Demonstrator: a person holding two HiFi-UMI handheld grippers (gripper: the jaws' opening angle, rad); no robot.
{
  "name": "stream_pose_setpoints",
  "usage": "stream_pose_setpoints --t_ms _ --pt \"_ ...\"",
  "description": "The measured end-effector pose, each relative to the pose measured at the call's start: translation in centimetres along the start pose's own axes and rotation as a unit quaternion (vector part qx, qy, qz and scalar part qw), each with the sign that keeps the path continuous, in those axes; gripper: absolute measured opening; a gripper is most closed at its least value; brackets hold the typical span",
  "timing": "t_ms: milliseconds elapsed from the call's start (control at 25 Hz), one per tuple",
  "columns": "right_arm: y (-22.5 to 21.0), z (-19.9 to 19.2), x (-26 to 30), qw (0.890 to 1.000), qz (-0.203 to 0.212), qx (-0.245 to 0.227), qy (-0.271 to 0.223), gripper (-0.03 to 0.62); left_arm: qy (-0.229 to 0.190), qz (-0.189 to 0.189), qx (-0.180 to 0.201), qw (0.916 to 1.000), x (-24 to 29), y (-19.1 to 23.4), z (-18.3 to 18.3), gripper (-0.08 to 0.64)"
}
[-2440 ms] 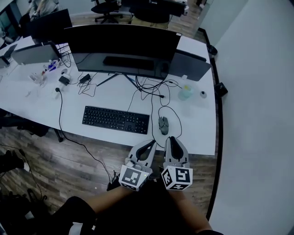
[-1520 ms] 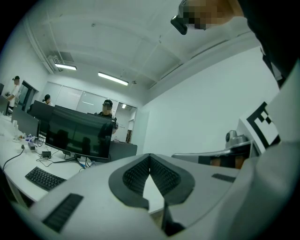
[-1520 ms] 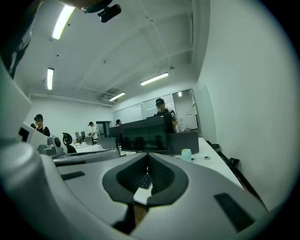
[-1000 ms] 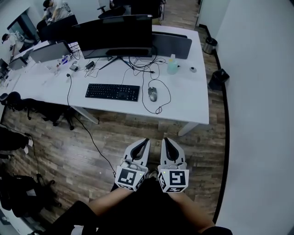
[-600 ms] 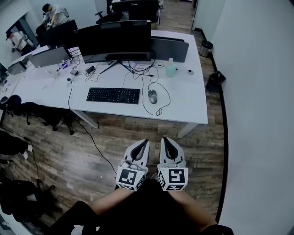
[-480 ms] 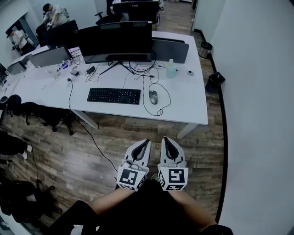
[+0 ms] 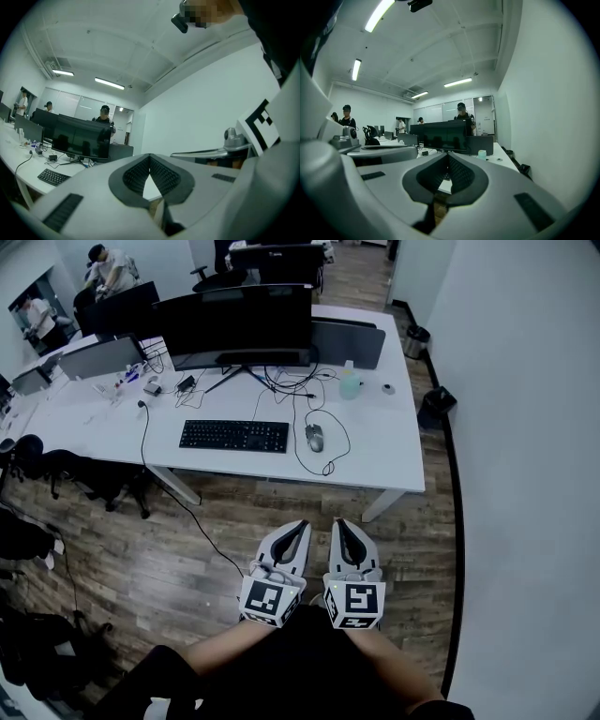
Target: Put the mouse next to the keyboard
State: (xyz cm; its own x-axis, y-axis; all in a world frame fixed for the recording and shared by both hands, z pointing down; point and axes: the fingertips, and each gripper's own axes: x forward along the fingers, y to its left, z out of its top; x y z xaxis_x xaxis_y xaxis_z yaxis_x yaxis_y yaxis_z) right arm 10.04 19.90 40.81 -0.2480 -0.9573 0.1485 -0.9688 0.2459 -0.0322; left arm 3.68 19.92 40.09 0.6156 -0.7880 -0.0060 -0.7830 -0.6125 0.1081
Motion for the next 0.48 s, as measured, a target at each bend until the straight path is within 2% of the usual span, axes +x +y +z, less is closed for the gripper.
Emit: stream_pose_setpoints --t_ms 480 --pt "-0.8 0.1 -1.3 1.0 -0.002 -0.015 0.003 0.018 -0.01 -0.004 -0.004 0.9999 0.1 -1.5 0.2 0.003"
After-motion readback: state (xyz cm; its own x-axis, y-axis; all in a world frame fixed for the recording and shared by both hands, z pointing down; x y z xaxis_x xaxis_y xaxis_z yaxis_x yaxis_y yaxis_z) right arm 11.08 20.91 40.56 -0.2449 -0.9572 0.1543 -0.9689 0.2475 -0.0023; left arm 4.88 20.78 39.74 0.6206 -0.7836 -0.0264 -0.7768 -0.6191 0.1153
